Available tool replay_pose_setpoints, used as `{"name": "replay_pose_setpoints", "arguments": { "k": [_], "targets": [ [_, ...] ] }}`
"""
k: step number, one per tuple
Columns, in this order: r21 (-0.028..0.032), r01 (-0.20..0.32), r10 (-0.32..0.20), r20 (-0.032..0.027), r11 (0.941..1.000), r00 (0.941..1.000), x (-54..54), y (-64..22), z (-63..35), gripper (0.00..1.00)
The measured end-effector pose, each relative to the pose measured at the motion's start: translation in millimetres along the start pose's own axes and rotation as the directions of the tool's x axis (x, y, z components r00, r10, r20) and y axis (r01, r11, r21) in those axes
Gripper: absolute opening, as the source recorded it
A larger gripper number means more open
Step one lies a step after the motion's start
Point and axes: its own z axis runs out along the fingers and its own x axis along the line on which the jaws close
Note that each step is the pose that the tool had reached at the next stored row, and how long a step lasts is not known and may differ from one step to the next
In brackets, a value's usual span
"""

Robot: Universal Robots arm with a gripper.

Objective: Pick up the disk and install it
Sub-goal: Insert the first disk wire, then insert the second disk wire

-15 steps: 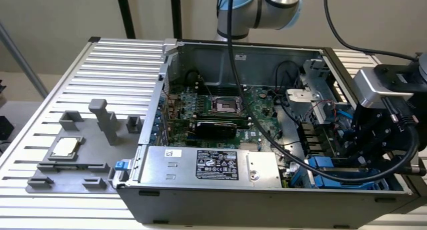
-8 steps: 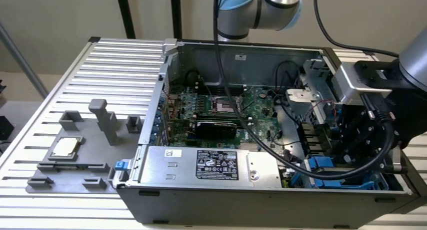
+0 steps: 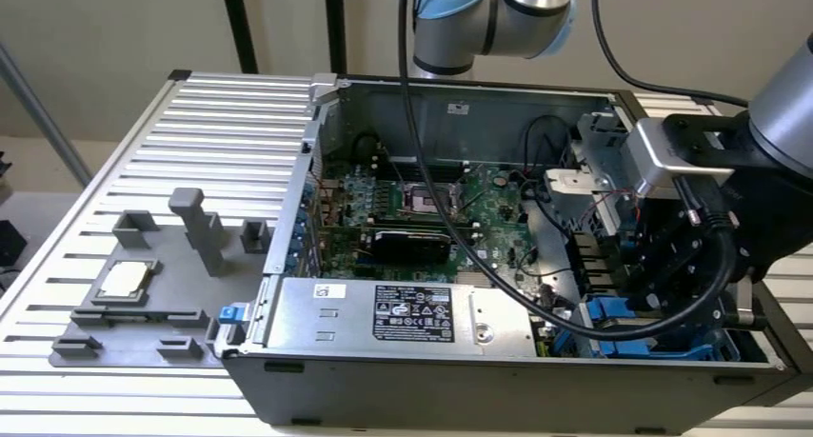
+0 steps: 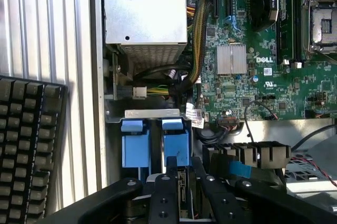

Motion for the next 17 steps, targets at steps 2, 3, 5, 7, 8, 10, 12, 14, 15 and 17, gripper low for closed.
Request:
{"name": "replay_pose_setpoints", "arguments": {
  "k": [2,3,5,7,8,10,12,14,15,17],
  "targets": [
    [0.0000,0.000,0.000,-0.0001,1.0000,1.0000,0.0,0.0,0.0,0.24],
    [0.0000,0.000,0.000,-0.0001,1.0000,1.0000,0.0,0.0,0.0,0.24],
    [0.0000,0.000,0.000,-0.0001,1.0000,1.0000,0.0,0.0,0.0,0.24],
    [0.0000,0.000,0.000,-0.0001,1.0000,1.0000,0.0,0.0,0.0,0.24],
    [0.0000,0.000,0.000,-0.0001,1.0000,1.0000,0.0,0.0,0.0,0.24],
    [0.0000,0.000,0.000,-0.0001,1.0000,1.0000,0.0,0.0,0.0,0.24],
    [0.0000,0.000,0.000,-0.0001,1.0000,1.0000,0.0,0.0,0.0,0.24],
    [-0.0021,0.000,0.000,0.0002,1.0000,1.0000,0.0,-3.3,-0.5,0.24],
    [-0.0050,-0.001,0.001,0.0005,1.0000,1.0000,-0.3,-6.2,-2.5,0.24],
    [-0.0113,-0.001,0.001,0.0014,0.9999,1.0000,-1.0,-12.6,-9.4,0.24]
  ]
}}
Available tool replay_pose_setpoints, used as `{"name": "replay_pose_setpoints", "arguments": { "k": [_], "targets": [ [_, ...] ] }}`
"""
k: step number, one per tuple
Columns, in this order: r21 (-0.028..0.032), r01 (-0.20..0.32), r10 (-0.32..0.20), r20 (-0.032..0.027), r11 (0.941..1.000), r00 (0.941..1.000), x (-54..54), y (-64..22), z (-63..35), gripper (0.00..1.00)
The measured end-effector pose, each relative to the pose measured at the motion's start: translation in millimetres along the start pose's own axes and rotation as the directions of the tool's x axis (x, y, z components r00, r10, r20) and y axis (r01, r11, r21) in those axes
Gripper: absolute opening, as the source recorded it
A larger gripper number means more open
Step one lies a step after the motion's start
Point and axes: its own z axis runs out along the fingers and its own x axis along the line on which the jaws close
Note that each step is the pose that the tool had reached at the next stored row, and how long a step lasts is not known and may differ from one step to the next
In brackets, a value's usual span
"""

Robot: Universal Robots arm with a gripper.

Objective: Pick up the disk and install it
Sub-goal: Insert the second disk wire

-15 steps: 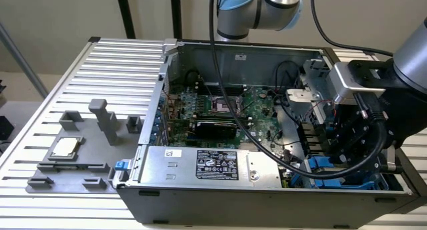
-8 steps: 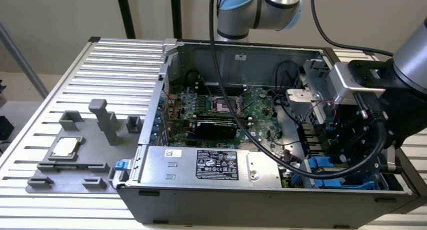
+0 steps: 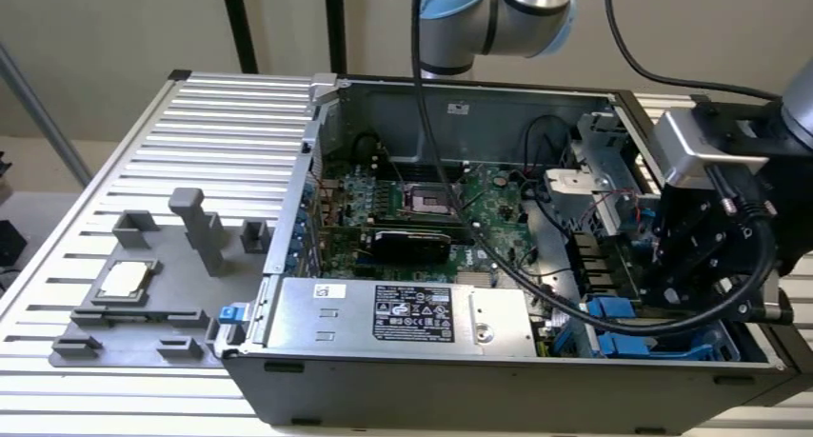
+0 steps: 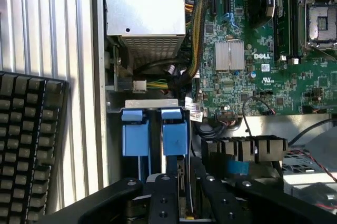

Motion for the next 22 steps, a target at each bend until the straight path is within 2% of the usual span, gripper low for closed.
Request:
{"name": "replay_pose_setpoints", "arguments": {
  "k": [3,5,11,17,18,21,22],
  "targets": [
    [-0.0055,0.000,0.000,0.0010,1.0000,1.0000,-1.1,-8.2,-13.1,0.24],
    [-0.0077,0.000,0.000,0.0011,1.0000,1.0000,-1.7,-10.3,-22.2,0.24],
    [-0.0082,-0.001,0.001,0.0011,1.0000,1.0000,-4.7,-9.4,-46.3,0.24],
    [-0.0082,0.000,0.000,0.0002,1.0000,1.0000,-13.1,-4.7,-47.9,0.27],
    [-0.0081,0.000,0.000,-0.0007,1.0000,1.0000,-14.5,-3.0,-47.7,0.38],
    [-0.0076,0.000,0.000,-0.0053,1.0000,1.0000,-18.1,-0.4,-46.2,0.44],
    [-0.0075,-0.001,0.000,-0.0077,1.0000,1.0000,-18.8,-0.4,-45.0,0.51]
  ]
}}
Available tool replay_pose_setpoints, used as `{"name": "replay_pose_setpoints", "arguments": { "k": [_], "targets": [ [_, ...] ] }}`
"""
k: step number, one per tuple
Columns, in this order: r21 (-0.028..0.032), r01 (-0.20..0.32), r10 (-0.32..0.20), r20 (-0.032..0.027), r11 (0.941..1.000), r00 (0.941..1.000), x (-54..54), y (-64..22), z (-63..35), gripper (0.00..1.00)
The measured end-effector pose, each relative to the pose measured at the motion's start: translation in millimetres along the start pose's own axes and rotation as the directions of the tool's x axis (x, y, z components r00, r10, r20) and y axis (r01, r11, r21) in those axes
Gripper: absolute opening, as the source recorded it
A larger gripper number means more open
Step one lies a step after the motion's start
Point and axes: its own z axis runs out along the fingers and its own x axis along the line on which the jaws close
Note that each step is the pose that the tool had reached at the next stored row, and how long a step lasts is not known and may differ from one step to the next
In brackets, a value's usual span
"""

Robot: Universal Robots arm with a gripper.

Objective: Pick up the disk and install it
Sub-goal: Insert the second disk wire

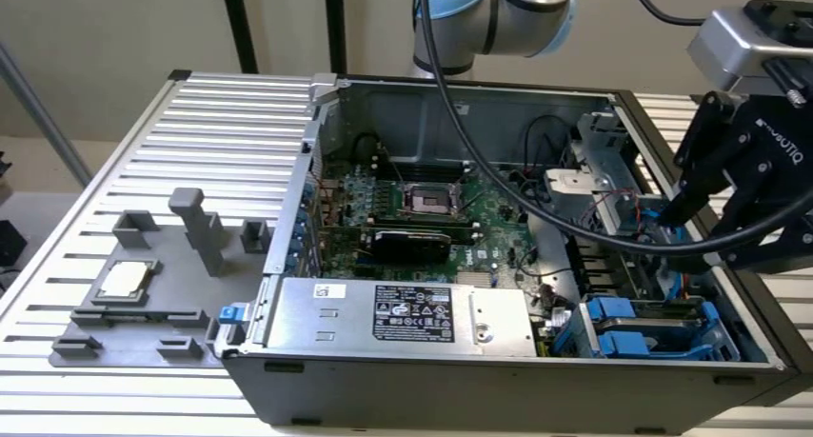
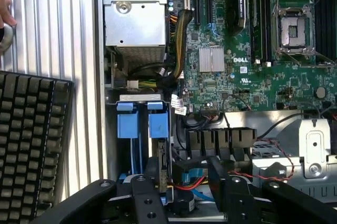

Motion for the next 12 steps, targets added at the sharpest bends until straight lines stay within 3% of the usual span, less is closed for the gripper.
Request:
{"name": "replay_pose_setpoints", "arguments": {
  "k": [5,7,10,12],
  "targets": [
    [0.0008,-0.001,0.001,-0.0143,1.0000,0.9999,-9.0,0.2,7.7,0.51],
    [0.0013,-0.002,0.002,-0.0234,1.0000,0.9997,-16.3,0.4,10.1,0.51],
    [0.0025,-0.003,0.003,-0.0444,1.0000,0.9990,-25.5,0.7,13.0,0.51],
    [0.0037,-0.004,0.004,-0.0658,1.0000,0.9978,-28.0,0.6,14.2,0.51]
  ]
}}
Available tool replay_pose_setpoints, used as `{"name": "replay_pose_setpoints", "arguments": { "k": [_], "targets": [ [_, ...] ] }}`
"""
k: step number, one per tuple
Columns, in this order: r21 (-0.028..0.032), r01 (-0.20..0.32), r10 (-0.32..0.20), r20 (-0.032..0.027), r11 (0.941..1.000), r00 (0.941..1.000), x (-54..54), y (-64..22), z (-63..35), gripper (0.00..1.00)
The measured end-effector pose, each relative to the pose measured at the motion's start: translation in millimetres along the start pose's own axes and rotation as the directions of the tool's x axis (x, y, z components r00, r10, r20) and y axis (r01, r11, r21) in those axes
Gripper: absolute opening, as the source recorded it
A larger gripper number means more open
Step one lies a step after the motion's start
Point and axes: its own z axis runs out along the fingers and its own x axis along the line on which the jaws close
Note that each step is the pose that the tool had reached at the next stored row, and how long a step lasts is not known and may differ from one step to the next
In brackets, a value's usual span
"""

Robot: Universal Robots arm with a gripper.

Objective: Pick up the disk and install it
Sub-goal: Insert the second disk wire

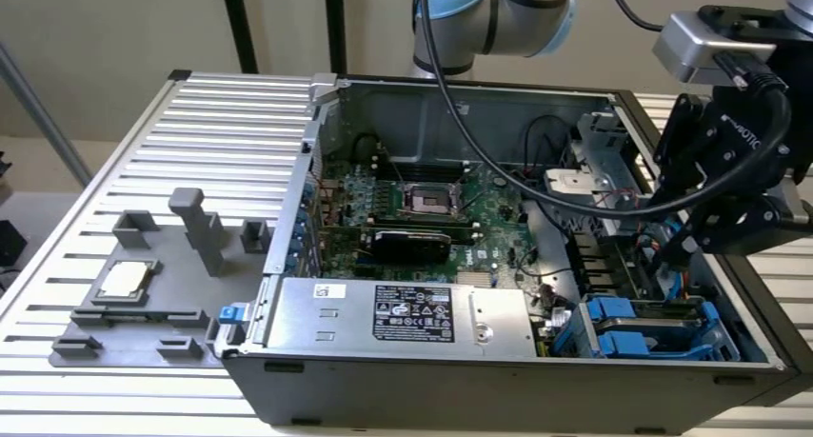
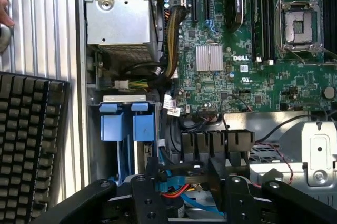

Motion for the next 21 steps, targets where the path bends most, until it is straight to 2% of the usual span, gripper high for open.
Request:
{"name": "replay_pose_setpoints", "arguments": {
  "k": [1,3,6,11,14,21],
  "targets": [
    [0.0006,-0.001,0.001,-0.0114,1.0000,0.9999,-1.0,-0.2,0.5,0.51],
    [0.0015,-0.002,0.002,-0.0292,1.0000,0.9996,-1.8,-1.0,1.6,0.51],
    [0.0023,-0.003,0.003,-0.0511,1.0000,0.9987,-3.0,-2.3,3.3,0.51],
    [0.0007,-0.005,0.005,-0.0790,1.0000,0.9969,-9.7,-3.9,5.0,0.51],
    [-0.0024,-0.006,0.005,-0.0943,1.0000,0.9955,-12.5,-5.4,5.4,0.51],
    [-0.0107,-0.009,0.007,-0.1380,0.9999,0.9904,-15.2,-8.0,7.9,0.51]
  ]
}}
